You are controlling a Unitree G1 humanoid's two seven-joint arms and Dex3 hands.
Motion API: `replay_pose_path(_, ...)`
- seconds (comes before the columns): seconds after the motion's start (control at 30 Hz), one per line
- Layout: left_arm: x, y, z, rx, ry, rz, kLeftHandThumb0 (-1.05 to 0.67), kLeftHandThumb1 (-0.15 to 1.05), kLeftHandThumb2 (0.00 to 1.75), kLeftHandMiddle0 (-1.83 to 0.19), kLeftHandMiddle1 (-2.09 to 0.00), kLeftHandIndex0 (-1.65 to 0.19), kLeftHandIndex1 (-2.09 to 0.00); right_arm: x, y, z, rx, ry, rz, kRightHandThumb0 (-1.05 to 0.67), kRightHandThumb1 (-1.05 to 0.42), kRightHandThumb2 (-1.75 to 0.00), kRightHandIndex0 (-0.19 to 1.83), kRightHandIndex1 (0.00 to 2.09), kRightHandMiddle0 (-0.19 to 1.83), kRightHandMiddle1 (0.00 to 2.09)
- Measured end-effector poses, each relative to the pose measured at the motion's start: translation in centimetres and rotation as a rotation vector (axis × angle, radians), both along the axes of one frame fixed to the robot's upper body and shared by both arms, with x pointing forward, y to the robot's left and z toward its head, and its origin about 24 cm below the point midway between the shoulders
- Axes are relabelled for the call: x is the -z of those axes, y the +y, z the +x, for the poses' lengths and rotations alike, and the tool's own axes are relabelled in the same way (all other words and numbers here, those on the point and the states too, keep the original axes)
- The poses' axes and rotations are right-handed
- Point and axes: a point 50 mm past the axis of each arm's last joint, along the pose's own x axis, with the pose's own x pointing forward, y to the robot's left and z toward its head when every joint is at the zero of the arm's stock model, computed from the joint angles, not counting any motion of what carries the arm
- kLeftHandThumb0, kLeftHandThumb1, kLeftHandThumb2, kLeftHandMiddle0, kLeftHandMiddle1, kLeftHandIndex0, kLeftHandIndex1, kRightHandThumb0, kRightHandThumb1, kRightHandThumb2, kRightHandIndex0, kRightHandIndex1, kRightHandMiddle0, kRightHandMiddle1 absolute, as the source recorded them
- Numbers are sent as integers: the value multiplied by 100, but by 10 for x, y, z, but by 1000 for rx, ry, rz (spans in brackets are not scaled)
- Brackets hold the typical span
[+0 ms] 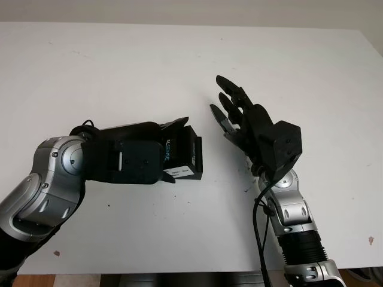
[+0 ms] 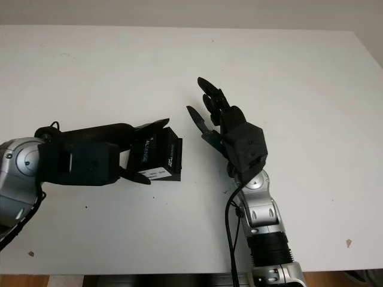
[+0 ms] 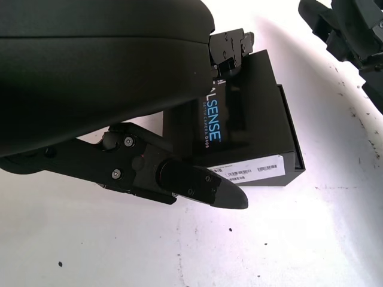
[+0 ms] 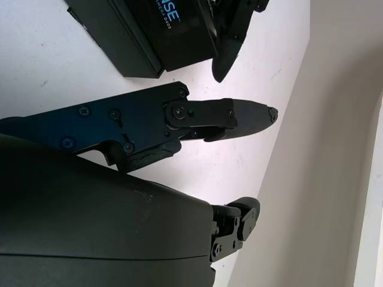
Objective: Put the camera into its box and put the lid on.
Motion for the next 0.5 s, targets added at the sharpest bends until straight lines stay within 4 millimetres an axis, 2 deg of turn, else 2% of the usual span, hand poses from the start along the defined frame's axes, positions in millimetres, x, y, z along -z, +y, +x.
replay_pose_path(0.27,0,-2,0,6,-4,-22,-47,105,11,15,-4,18,-1,0,0,0,0,0,0,-67,-105,-31,18,5,10,33)
replay_pose_path(0.5,-8,-7,-4,122,-231,151,-62,105,34,19,-1,17,-2,0,0,0,-1,0,1,-66,-105,-31,18,5,11,33)
